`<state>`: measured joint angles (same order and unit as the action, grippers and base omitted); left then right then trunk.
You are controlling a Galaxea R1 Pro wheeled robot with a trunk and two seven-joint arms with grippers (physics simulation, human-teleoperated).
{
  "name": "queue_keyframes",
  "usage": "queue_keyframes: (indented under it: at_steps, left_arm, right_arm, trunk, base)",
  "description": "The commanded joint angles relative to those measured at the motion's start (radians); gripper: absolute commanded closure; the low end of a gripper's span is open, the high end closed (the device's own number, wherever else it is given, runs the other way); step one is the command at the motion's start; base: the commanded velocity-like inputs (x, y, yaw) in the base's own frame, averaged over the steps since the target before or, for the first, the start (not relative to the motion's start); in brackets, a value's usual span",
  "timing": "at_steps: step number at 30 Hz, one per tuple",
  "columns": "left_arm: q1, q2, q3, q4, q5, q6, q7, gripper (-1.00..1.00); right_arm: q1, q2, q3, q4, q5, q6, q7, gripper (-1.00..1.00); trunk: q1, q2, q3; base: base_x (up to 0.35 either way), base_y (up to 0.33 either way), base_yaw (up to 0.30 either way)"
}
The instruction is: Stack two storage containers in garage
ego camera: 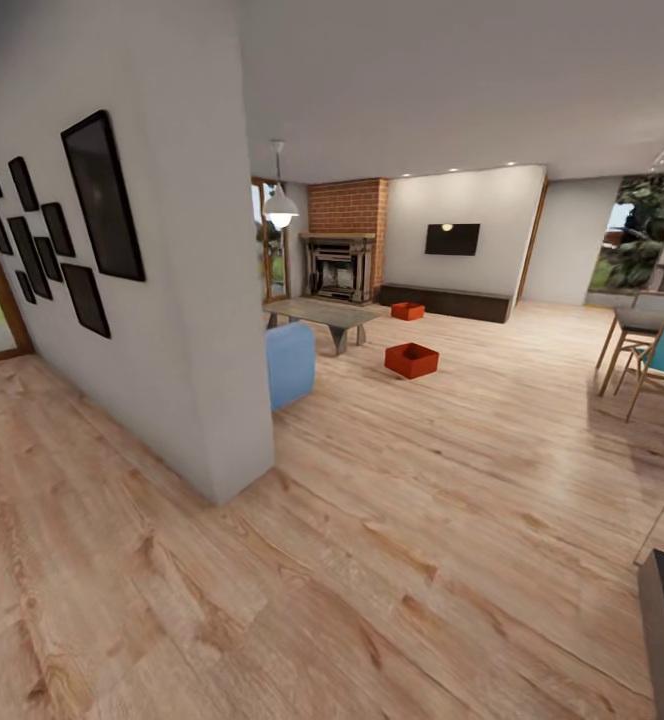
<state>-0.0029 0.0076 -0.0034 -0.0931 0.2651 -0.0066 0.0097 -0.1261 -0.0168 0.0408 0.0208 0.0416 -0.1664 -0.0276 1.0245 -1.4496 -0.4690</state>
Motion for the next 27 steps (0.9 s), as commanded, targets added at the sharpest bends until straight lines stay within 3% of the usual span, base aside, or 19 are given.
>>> queue_keyframes:
  at_steps: [1, 27]
  left_arm:
    - [0.000, 0.000, 0.000, 0.000, 0.005, -0.001, 0.001, -1.00]
    - [0.000, 0.000, 0.000, 0.000, 0.006, -0.003, 0.001, -1.00]
  right_arm:
    - [-0.001, 0.000, 0.004, 0.002, 0.004, -0.004, -0.003, -1.00]
    - [-0.001, -0.003, 0.004, 0.002, 0.003, -0.004, -0.003, -1.00]
  trunk:
    - [0.001, 0.000, -0.001]
    - [0.001, 0.000, -0.001]
  base:
    - [0.321, 0.000, -0.281]
    - [0.321, 0.000, -0.281]
